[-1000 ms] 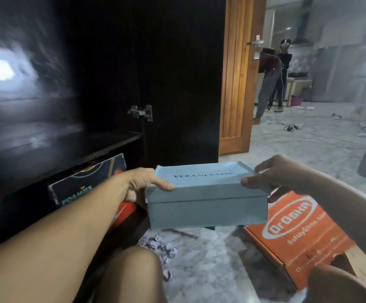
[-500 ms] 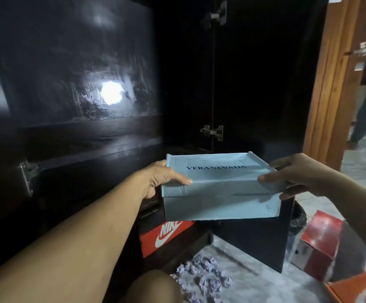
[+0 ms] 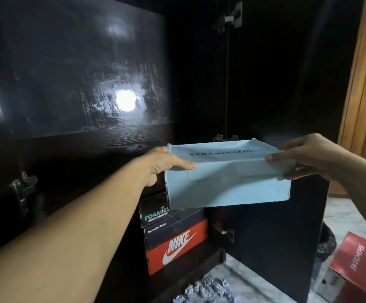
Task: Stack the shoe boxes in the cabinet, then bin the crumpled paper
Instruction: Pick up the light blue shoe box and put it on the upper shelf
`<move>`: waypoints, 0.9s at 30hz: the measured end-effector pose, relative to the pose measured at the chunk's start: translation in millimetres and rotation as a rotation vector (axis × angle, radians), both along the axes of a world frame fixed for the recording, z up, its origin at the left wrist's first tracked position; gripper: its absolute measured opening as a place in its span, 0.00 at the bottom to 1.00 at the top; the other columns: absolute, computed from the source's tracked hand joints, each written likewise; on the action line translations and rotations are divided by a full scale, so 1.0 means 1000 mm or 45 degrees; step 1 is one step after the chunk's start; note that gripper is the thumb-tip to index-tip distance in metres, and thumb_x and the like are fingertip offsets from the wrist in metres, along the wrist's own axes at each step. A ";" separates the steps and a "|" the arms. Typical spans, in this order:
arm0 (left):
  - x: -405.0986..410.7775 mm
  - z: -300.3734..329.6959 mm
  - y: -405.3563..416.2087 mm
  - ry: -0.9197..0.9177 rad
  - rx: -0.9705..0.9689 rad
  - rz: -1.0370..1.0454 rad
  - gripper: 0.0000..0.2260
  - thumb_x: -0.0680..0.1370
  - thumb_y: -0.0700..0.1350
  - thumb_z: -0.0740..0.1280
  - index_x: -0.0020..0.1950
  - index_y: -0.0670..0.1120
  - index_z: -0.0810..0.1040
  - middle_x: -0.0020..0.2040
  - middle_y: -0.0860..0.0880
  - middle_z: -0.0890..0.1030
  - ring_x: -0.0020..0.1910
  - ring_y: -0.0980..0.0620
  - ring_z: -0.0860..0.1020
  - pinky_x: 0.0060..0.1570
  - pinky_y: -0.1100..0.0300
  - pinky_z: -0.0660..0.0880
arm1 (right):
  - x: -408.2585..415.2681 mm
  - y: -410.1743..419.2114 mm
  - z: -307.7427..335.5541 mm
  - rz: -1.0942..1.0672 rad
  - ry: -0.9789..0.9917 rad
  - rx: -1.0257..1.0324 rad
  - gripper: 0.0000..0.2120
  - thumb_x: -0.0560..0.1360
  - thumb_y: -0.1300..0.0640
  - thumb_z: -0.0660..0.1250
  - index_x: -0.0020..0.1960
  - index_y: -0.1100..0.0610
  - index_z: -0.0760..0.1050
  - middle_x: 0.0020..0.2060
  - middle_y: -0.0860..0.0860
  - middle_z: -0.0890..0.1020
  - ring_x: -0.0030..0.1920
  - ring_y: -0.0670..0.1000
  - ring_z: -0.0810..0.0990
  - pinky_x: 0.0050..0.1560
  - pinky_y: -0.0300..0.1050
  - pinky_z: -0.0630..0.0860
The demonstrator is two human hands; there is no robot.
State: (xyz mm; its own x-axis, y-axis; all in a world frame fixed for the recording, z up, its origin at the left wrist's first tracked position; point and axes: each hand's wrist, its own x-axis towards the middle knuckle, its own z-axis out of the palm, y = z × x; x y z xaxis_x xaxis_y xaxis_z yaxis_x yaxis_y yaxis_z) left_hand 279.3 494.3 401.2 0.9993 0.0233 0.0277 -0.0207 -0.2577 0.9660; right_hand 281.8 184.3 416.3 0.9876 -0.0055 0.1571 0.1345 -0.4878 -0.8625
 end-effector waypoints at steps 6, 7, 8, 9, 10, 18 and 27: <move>0.021 0.005 0.032 0.019 0.025 0.197 0.34 0.55 0.38 0.83 0.59 0.41 0.78 0.56 0.43 0.82 0.56 0.45 0.80 0.62 0.49 0.75 | 0.026 0.039 -0.019 -0.034 -0.107 0.078 0.15 0.62 0.54 0.82 0.39 0.55 0.77 0.43 0.56 0.82 0.41 0.57 0.85 0.41 0.56 0.84; 0.025 0.003 0.037 0.026 0.067 0.238 0.34 0.56 0.38 0.83 0.61 0.41 0.77 0.58 0.44 0.82 0.57 0.46 0.79 0.61 0.50 0.74 | 0.032 0.047 -0.024 -0.049 -0.113 0.073 0.16 0.62 0.53 0.82 0.40 0.55 0.76 0.42 0.54 0.82 0.41 0.56 0.84 0.40 0.56 0.84; 0.027 0.001 0.041 0.028 0.106 0.276 0.33 0.60 0.38 0.82 0.63 0.42 0.76 0.59 0.45 0.80 0.58 0.47 0.78 0.60 0.52 0.73 | 0.038 0.054 -0.029 -0.071 -0.122 0.067 0.17 0.62 0.51 0.81 0.42 0.55 0.77 0.42 0.52 0.81 0.41 0.55 0.84 0.40 0.55 0.84; 0.032 -0.003 0.046 0.023 0.126 0.324 0.31 0.63 0.39 0.81 0.65 0.43 0.76 0.60 0.46 0.79 0.58 0.48 0.77 0.58 0.54 0.71 | 0.043 0.061 -0.033 -0.096 -0.134 0.060 0.20 0.61 0.48 0.81 0.47 0.55 0.78 0.44 0.51 0.80 0.42 0.54 0.83 0.40 0.54 0.84; 0.035 -0.006 0.049 0.009 0.129 0.369 0.31 0.66 0.40 0.80 0.67 0.44 0.75 0.61 0.46 0.79 0.57 0.49 0.76 0.56 0.54 0.70 | 0.048 0.067 -0.036 -0.116 -0.152 0.057 0.27 0.59 0.44 0.81 0.52 0.56 0.80 0.47 0.52 0.80 0.44 0.55 0.83 0.42 0.54 0.84; 0.076 -0.030 0.061 -0.284 0.365 0.990 0.17 0.70 0.49 0.75 0.58 0.48 0.83 0.59 0.47 0.82 0.58 0.46 0.79 0.59 0.56 0.75 | 0.070 0.104 -0.060 -0.037 -0.319 0.022 0.34 0.54 0.31 0.72 0.56 0.47 0.81 0.53 0.51 0.81 0.50 0.55 0.82 0.46 0.55 0.83; 0.112 -0.035 0.044 -0.198 0.290 0.850 0.33 0.75 0.59 0.67 0.76 0.45 0.64 0.74 0.43 0.66 0.70 0.42 0.68 0.68 0.53 0.66 | 0.092 0.118 -0.066 0.185 -0.448 -0.182 0.28 0.69 0.51 0.73 0.68 0.49 0.73 0.66 0.50 0.72 0.51 0.51 0.80 0.55 0.44 0.77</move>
State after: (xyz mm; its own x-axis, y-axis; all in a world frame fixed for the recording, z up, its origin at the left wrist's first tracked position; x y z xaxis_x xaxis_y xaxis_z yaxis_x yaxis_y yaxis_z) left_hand 391.2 538.3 365.8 0.7579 0.6044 0.2456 0.0786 -0.4582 0.8854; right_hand 373.4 302.6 350.0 0.8621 0.1770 0.4748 0.4861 -0.5538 -0.6761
